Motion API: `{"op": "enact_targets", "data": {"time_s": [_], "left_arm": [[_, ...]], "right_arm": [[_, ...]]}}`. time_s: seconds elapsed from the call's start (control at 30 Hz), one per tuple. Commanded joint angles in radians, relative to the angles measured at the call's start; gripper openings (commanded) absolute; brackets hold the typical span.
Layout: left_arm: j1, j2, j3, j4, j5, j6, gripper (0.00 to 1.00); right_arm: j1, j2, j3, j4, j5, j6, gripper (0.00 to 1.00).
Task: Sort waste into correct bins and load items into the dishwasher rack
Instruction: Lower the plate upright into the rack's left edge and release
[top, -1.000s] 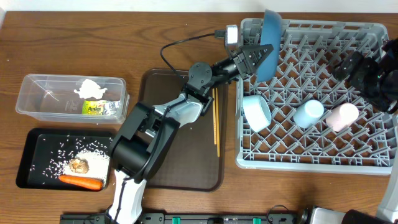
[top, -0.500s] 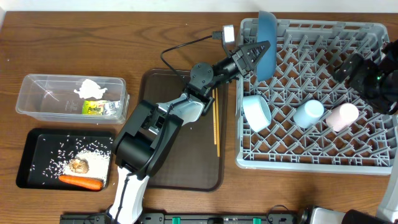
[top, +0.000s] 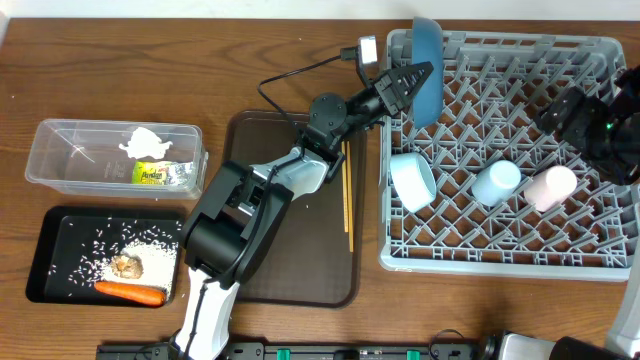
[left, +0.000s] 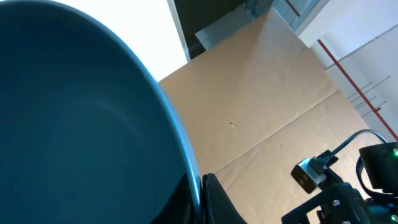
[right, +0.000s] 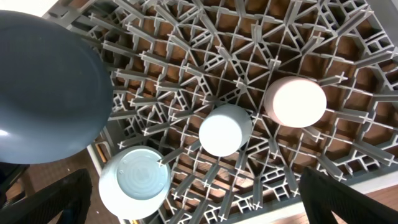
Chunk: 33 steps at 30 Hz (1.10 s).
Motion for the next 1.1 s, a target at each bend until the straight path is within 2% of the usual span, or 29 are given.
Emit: {"op": "enact_targets", "data": {"time_s": [0.0,0.07,0.13,0.23,0.4,0.57,0.7,0.8,1.07], "left_arm": [[0.007,0.008,0.023,-0.002,0.003,0.010,0.12],[0.015,0.008,0.023,-0.024,0.003,0.010,0.17],[0.025,0.008,0.023,-0.068,0.008,0.010,0.34],[0.042,0.008,0.023,-0.140,0.023,0.011,0.40],[0.067,0.008,0.023,-0.163,0.085,0.082,0.44],[0.099,0.008,0.023,-0.218,0.119,0.086,0.51],[0.123,0.008,0.023,-0.267,0.141,0.112,0.53],[0.129,0.008,0.023,-0.285,0.168,0.150,0.64],[0.145,0.008,0.023,-0.452,0.174,0.249,0.66]], "right_arm": [[-0.004,0.001,0.003,0.000,0.017,0.012,0.99],[-0.004,0.001,0.003,0.000,0.017,0.012,0.99],[-0.004,0.001,0.003,0.000,0.017,0.012,0.99],[-0.004,0.001,0.003,-0.001,0.022,0.011,0.99],[-0.003,0.001,0.003,0.000,0.024,0.005,0.99],[-0.004,0.001,0.003,0.000,0.024,0.005,0.99],[-0.003,0.001,0.003,-0.008,0.024,0.005,0.99],[-0.003,0.001,0.003,-0.006,0.024,0.005,0.99],[-0.003,0.001,0.003,-0.015,0.024,0.005,0.99]]}}
